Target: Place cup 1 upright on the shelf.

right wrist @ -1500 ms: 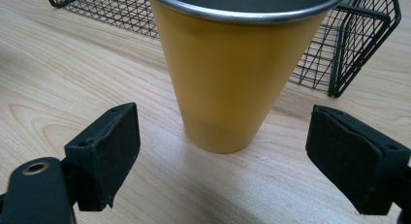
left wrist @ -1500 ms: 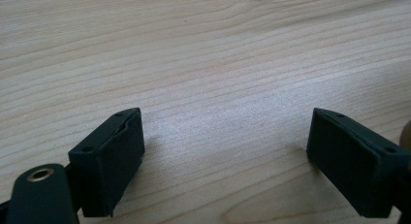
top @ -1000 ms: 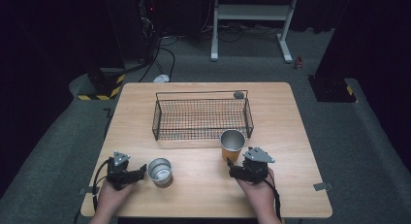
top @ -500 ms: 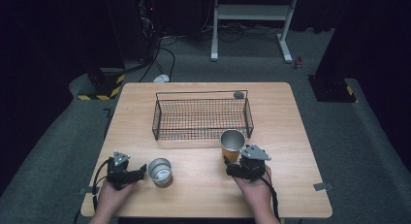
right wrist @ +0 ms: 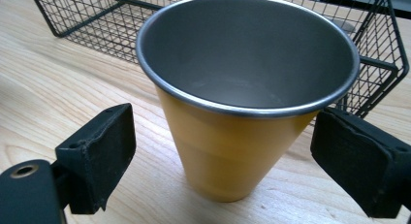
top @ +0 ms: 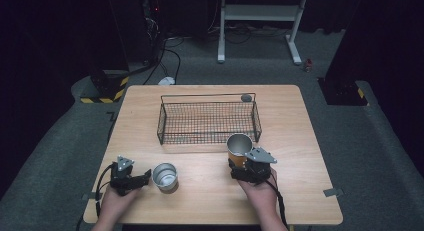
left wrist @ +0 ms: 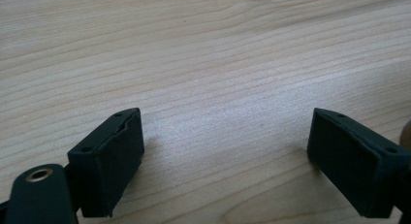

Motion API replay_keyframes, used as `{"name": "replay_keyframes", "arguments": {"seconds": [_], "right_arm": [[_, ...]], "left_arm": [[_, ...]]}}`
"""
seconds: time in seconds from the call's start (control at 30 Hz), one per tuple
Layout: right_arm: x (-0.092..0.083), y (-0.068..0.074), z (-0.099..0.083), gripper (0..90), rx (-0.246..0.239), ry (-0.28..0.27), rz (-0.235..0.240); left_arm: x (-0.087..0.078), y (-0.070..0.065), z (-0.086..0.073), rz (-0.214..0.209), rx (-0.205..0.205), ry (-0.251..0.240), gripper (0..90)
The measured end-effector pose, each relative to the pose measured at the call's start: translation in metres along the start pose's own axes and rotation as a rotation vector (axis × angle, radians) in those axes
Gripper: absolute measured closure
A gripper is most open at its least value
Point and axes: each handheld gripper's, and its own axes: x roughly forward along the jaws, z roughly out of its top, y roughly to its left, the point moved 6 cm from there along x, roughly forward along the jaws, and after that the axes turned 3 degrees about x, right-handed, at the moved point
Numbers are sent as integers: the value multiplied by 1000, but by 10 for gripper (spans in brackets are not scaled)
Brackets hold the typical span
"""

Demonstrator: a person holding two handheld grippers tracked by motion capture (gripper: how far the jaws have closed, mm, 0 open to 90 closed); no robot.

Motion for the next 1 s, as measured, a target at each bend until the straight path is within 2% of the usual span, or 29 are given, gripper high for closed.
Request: {"name": "replay_keyframes", "arguments": {"seconds": [0.6,1.0], "right_arm": [[11,-2,9,92,3,-35,-21],[19,-3,13,96,40,-64,-8]], "left_arm": [[0,0,0,-3,7,2,132],[0,0,0,-4,9,3,132]]}}
